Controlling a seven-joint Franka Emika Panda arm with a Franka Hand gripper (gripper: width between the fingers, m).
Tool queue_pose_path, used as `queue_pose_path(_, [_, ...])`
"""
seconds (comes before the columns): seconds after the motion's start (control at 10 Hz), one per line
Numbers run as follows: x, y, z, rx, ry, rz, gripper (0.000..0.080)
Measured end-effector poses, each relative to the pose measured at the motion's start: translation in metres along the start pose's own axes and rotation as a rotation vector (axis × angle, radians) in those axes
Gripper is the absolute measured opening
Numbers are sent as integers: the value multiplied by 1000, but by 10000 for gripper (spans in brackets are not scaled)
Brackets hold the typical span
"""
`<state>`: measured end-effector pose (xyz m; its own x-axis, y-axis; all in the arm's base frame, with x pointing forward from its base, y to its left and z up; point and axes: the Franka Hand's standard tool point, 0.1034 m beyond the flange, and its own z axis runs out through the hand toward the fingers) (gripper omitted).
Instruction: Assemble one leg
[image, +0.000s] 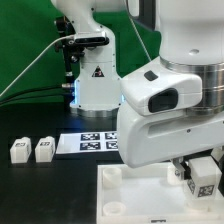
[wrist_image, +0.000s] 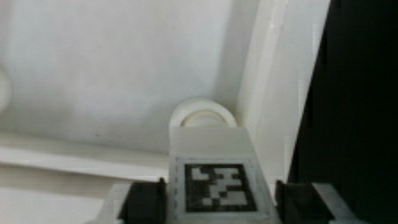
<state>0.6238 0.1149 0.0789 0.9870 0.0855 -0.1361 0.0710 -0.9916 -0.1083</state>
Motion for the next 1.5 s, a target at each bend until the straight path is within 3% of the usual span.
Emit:
queue_pose_path(0.3, [-14, -7, 5, 5, 83, 372, 297])
queue_pose_path(0.4, [-14, -10, 6, 21, 83, 531, 297])
queue_pose_path(0.6, [-12, -17, 9, 89, 72, 814, 297])
queue_pose_path(0.9, [-6, -10, 6, 162, 64, 1009, 297])
queue_pose_path(1.0, [-6, -13, 7, 161, 63, 1006, 297])
queue_pose_path(1.1, [-6, -14, 7, 160, 63, 997, 376])
queue_pose_path(1.2, [-6, -13, 7, 160, 63, 997, 514])
queue_pose_path(1.3, [-6, -14, 7, 159, 64, 981, 514])
queue_pose_path(1.4, [-7, -13, 7, 150, 65, 906, 621])
queue_pose_path(1.5, [-9, -14, 5, 137, 58, 822, 641])
